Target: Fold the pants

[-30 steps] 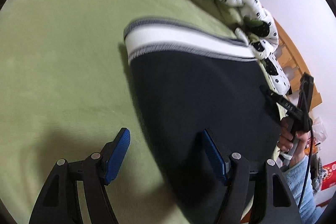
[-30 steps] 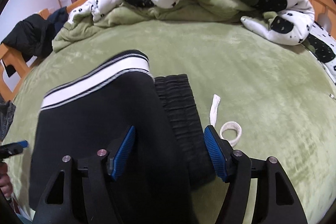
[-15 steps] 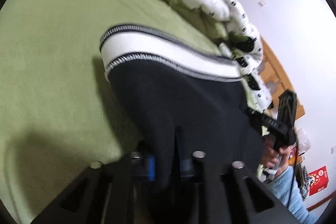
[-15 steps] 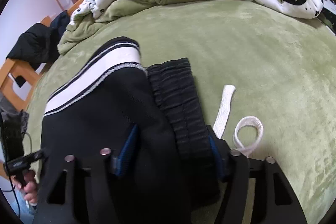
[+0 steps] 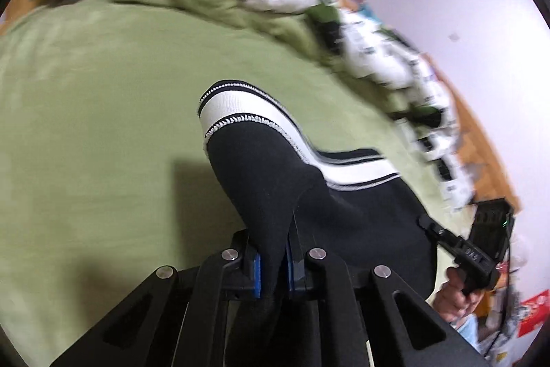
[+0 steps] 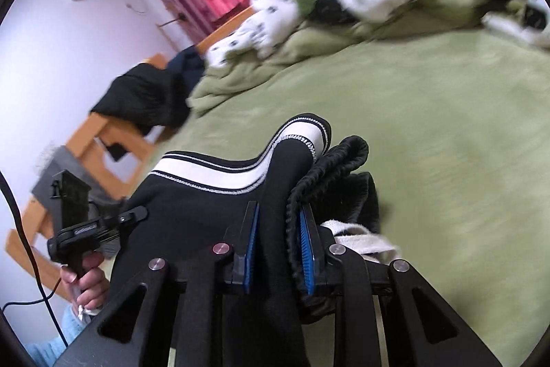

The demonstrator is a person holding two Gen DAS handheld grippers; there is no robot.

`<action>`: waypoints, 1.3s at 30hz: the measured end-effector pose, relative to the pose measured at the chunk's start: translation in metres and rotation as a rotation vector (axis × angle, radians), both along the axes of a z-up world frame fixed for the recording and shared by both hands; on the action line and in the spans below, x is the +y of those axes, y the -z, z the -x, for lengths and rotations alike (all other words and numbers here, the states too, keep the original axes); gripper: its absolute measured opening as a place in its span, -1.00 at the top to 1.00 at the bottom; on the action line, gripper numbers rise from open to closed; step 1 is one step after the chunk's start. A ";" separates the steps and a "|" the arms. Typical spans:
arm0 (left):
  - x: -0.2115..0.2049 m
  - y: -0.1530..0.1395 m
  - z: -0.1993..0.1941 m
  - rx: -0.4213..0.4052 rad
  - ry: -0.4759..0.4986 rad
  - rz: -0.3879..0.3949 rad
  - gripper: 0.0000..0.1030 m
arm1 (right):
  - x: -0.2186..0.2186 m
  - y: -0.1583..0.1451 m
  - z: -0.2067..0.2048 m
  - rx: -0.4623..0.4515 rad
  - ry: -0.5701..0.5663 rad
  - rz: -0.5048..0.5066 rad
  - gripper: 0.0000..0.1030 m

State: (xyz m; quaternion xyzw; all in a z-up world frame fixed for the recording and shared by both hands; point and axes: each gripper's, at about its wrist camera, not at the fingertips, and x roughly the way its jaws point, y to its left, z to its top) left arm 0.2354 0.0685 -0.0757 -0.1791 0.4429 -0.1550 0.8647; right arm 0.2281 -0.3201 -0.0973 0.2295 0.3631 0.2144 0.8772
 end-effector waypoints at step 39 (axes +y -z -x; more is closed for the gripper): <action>0.037 0.050 0.178 -0.068 0.160 -0.134 -0.29 | 0.032 0.040 -0.003 0.054 0.083 0.240 0.66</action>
